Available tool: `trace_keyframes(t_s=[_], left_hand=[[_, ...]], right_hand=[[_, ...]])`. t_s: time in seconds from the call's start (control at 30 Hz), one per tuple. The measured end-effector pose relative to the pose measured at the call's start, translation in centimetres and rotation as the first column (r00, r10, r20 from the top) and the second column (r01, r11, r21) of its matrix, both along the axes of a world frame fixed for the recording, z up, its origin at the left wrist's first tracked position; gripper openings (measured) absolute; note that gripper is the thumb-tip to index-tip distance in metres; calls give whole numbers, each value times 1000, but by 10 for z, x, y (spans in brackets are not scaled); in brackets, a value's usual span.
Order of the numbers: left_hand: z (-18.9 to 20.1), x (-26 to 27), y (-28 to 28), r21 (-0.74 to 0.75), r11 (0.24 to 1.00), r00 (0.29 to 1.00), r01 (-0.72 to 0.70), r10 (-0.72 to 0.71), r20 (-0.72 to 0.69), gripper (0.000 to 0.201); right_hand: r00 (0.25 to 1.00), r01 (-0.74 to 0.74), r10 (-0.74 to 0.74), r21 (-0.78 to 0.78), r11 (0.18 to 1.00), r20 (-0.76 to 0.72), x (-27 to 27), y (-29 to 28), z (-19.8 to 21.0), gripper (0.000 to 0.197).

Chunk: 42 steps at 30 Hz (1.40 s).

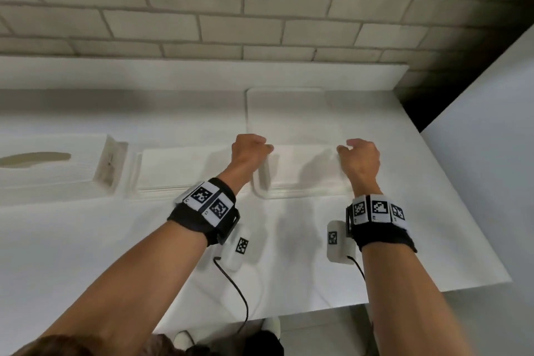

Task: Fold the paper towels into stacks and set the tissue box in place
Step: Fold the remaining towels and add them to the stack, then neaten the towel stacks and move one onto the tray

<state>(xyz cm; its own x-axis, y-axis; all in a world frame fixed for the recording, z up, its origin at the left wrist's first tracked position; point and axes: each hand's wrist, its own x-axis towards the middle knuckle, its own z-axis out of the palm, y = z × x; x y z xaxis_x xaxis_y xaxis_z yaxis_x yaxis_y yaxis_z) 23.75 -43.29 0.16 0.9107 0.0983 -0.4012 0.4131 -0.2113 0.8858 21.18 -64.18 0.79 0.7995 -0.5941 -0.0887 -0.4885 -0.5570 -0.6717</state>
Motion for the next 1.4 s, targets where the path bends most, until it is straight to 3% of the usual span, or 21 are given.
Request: trace_keyframes(t_s=[0.2,0.33,0.6,0.73,0.9,1.07,1.17,1.4], left_hand=[[-26,5,-25,170,985,993,-19,38,-111,34],[-29,5,-30,229,973,987,-10,47,-155,13],[-26,1,-34,265,963,976,-46,100,-194,33],[-25,4,-35,178,979,961,-96,138,-240,26],[-19,5,-35,-1,992,959,-127,122,-256,51],[4,0,-42,-161,987,969,15,-54,-239,48],[14,-3,-46,-231,971,959,58,-118,-256,36],[24,-4,-58,-310,951,987,-4,-47,-157,35]], right_hand=[[986,-77,81,35,996,-147,0,-22,-18,51],[974,-110,110,12,994,-200,2,-23,-25,44],[971,-119,122,24,993,-205,0,-24,-35,51],[968,-128,129,17,992,-216,1,-23,-35,50],[966,-116,119,25,993,-228,2,-22,-35,49],[968,-88,100,62,994,-230,3,-23,-35,50],[970,-81,96,75,994,-225,2,-23,-35,49],[980,-47,70,126,991,-187,2,-34,-30,44]])
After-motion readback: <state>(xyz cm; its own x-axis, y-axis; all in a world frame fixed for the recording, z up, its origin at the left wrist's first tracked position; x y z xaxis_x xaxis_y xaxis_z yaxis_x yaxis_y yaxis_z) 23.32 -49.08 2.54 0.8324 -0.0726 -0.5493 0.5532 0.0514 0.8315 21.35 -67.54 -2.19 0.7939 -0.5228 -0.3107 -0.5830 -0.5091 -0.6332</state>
